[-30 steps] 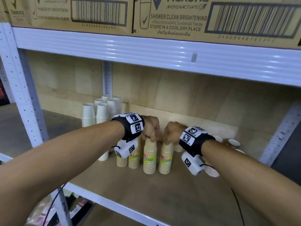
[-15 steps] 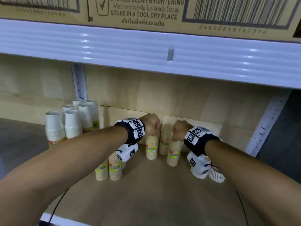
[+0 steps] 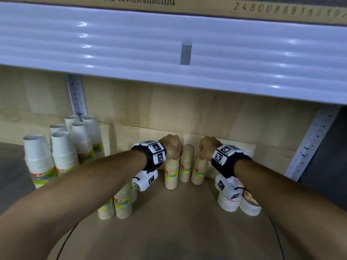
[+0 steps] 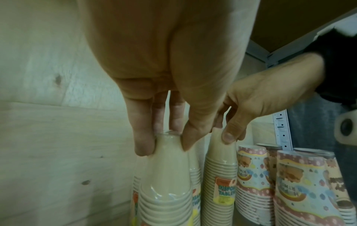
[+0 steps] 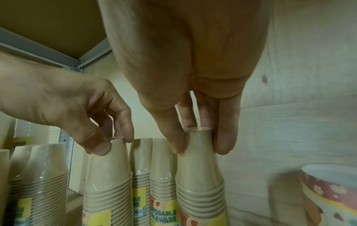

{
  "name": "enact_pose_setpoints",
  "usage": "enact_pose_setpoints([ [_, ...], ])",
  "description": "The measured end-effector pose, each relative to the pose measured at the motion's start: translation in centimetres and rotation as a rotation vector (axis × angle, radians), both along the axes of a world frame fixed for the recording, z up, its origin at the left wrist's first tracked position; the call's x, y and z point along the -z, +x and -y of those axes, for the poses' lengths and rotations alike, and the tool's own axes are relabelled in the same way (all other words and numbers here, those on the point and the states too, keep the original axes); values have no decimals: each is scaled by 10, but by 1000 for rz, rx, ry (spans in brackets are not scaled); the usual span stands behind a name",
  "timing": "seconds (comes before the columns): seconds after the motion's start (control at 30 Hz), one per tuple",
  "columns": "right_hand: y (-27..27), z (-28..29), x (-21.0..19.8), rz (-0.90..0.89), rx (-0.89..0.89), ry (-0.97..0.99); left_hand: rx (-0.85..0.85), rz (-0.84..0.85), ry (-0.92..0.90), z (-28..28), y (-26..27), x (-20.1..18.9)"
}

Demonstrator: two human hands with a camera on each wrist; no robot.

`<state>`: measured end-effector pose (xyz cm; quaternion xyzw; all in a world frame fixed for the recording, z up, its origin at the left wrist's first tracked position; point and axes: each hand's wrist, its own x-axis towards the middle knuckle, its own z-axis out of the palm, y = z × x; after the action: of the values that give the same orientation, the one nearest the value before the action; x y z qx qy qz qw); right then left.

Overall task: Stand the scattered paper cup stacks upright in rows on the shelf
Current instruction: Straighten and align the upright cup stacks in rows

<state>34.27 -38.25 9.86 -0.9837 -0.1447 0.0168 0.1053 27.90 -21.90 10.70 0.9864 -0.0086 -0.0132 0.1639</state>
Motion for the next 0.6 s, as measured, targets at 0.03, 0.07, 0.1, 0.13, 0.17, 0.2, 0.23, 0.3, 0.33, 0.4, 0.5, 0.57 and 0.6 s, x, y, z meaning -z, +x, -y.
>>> enact_pose_setpoints([
  [0.03, 3, -2, 1, 7, 4, 0, 1, -6, 1, -1, 2, 1],
  [0.07, 5, -2, 3, 17, 5, -7, 3, -10, 3, -1, 4, 3],
  [0.1, 8, -4, 4, 20, 8, -18, 7, -12, 8, -1, 5, 4],
  [0.13, 11, -5, 6, 24, 4, -33, 12, -13, 16, -1, 7, 5],
  [0.17, 14, -5, 7, 23, -2, -44, 15, -13, 25, 0, 7, 5],
  [0.2, 16, -5, 8, 26, -12, -53, 15, -14, 35, 1, 8, 4],
  [0.23, 18, -5, 9, 25, -18, -58, 13, -16, 42, 2, 9, 4],
  [0.3, 21, -5, 10, 26, -25, -61, 10, -24, 47, 2, 11, 3],
  [0.33, 23, -5, 10, 27, -28, -61, 10, -26, 47, 1, 12, 4],
  [0.4, 25, -6, 11, 24, -39, -59, 13, -30, 45, 1, 13, 4],
  [0.5, 27, -6, 14, 30, -62, -66, 18, -32, 50, 1, 13, 5],
  [0.57, 26, -6, 13, 26, -71, -65, 19, -30, 53, 2, 12, 5],
  [0.6, 26, -6, 13, 25, -73, -59, 20, -31, 54, 2, 12, 5],
])
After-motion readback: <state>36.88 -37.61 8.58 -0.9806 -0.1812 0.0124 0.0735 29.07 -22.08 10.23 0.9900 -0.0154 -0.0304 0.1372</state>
